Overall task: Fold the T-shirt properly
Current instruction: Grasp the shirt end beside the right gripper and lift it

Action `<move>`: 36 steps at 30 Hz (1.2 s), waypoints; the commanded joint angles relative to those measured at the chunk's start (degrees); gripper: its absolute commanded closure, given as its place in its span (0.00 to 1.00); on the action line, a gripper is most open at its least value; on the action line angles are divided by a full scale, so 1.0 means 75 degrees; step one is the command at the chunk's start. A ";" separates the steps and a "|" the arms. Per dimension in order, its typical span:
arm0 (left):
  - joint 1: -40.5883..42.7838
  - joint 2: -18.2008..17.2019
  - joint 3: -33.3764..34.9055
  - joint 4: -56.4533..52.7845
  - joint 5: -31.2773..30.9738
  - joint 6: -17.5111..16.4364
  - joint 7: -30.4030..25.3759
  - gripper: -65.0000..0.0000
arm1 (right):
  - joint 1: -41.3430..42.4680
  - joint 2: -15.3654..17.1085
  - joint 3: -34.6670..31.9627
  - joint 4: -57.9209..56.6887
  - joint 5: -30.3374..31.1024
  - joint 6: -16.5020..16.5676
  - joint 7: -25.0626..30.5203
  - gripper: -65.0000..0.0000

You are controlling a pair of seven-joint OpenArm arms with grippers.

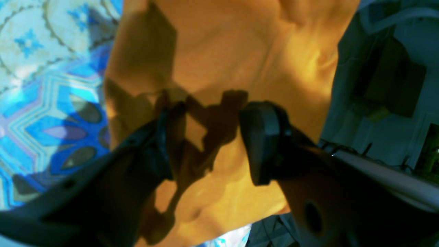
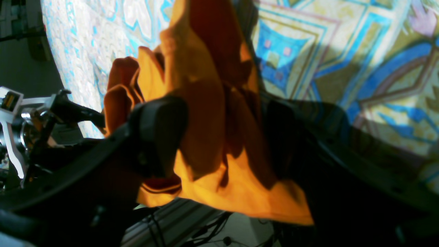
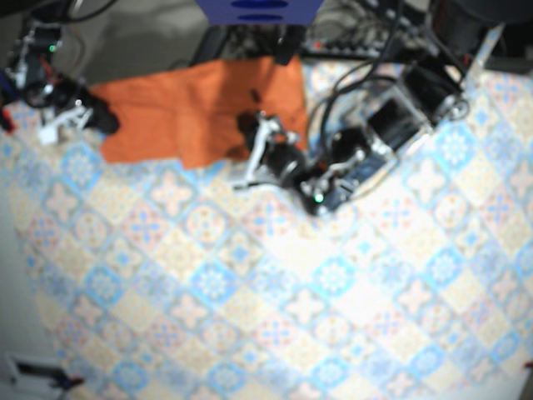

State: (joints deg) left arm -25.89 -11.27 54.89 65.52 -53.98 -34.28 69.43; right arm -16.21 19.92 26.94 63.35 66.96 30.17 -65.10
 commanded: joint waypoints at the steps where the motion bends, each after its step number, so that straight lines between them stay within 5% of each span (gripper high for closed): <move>1: -0.0188 0.0043 -0.0058 0.0120 -0.0112 -0.0018 -0.0097 0.55 | -0.0119 0.0092 0.0013 0.0010 -0.0271 -0.0079 -0.0258 0.38; 10: -0.0188 0.0043 -0.0058 0.0120 -0.0112 -0.0018 -0.0120 0.55 | -0.0119 0.0092 0.0013 0.0022 -0.0225 0.0437 -0.0328 0.37; 31: -0.0188 0.0043 -0.0058 0.0120 -0.0112 -0.0018 -0.0132 0.55 | 0.0069 0.0069 0.0985 0.0010 -0.0002 0.0460 -0.0551 0.37; 36: -0.0188 0.0043 -0.0058 0.0120 -0.0112 -0.0018 -0.0132 0.55 | 0.0080 0.0045 0.1314 0.0010 -0.0002 0.1117 -0.0984 0.37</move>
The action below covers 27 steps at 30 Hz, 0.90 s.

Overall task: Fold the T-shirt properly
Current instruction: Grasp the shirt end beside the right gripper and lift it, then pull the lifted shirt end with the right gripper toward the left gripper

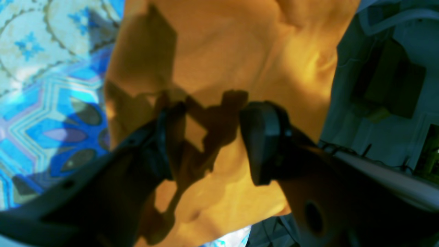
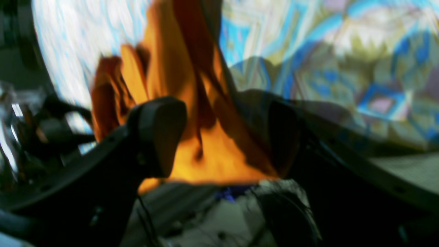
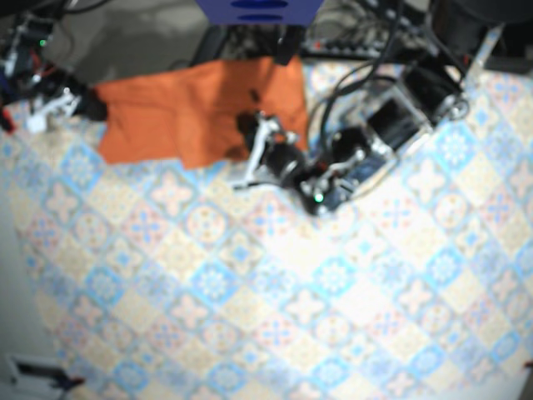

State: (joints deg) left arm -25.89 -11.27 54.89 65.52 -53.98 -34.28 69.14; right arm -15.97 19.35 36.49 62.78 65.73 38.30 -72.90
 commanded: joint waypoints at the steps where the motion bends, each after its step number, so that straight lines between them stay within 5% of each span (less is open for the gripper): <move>1: -0.0188 0.0043 -0.0058 0.0120 -0.0112 -0.0018 -0.0094 0.55 | 0.0048 0.0121 0.0040 0.0086 0.0197 0.0220 0.0009 0.37; 27: -0.0070 0.0031 -0.0046 0.0120 -0.0112 -0.0018 -0.0094 0.55 | 0.0283 -0.0160 -0.0018 0.0098 0.0408 0.0226 -0.0003 0.38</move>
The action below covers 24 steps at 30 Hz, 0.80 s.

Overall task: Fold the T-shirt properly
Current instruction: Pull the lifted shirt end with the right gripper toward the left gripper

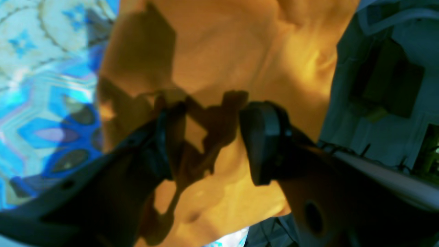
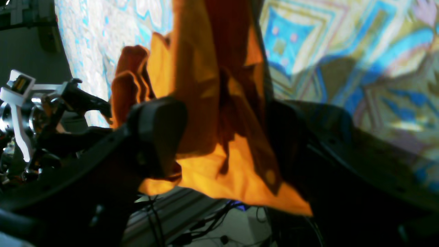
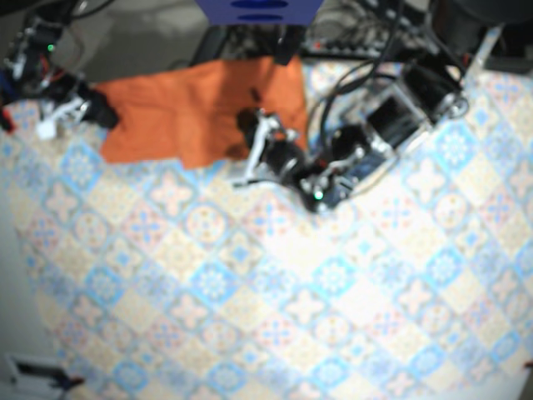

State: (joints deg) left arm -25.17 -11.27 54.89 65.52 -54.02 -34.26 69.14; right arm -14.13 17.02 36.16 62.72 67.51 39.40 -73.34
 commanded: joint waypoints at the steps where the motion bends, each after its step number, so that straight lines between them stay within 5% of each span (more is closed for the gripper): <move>1: -0.0167 0.0031 -0.0046 0.0120 -0.0106 -0.0021 -0.0094 0.55 | 0.0038 0.0152 0.0025 0.0106 0.0171 0.0080 0.0056 0.38; 13: -0.0155 -0.0074 -0.0046 0.0120 -0.0106 -0.0021 -0.0094 0.55 | 0.0014 0.0117 -0.0115 0.0106 0.0160 0.0080 0.0044 0.39; 24: -0.0120 -0.0098 -0.0058 0.0120 -0.0106 -0.0021 -0.0106 0.55 | 0.0050 0.0105 -0.0678 0.0106 0.0148 0.0080 0.0149 0.66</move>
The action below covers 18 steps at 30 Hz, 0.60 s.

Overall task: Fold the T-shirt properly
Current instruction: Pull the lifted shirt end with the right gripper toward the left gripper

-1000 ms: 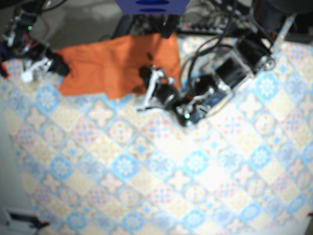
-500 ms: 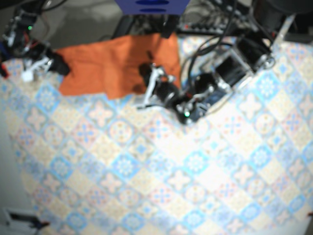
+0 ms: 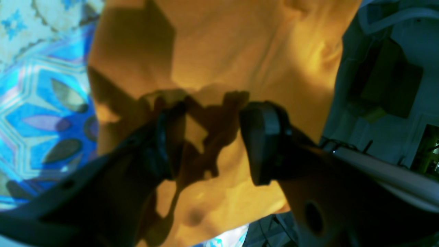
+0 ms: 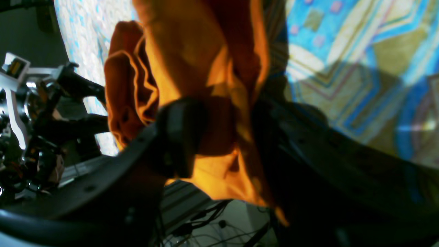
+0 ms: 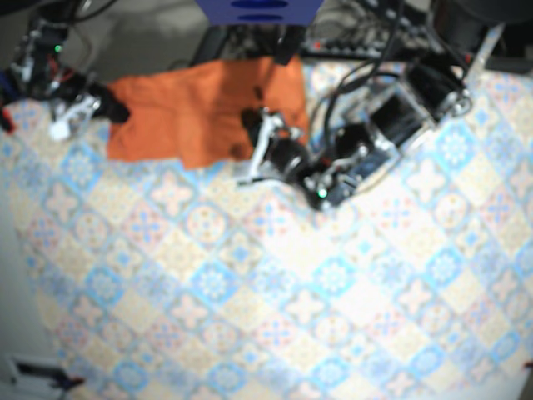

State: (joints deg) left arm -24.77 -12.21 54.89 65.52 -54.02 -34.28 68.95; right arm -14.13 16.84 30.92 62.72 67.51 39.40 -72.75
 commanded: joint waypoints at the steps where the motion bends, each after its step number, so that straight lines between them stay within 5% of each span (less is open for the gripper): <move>1: -0.0172 0.0028 -0.0058 0.0120 -0.0106 -0.0018 -0.0091 0.55 | 0.0050 0.0128 -0.0026 0.0106 0.0148 0.0080 0.0129 0.69; 9: -0.0160 0.0028 -0.0058 0.0120 -0.0106 -0.0018 -0.0185 0.55 | 0.0050 0.0140 -0.0600 0.0106 0.0136 0.0080 0.0505 1.00; 18: -0.0160 0.0004 -0.0058 0.0120 -0.0106 -0.0018 -0.0185 0.56 | 0.0179 0.0140 -0.0905 0.1114 -0.0602 0.0080 0.0704 1.00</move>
State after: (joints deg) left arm -24.77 -12.32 54.89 65.52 -54.00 -34.28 68.10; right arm -13.04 16.99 23.68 70.26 61.54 39.24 -68.01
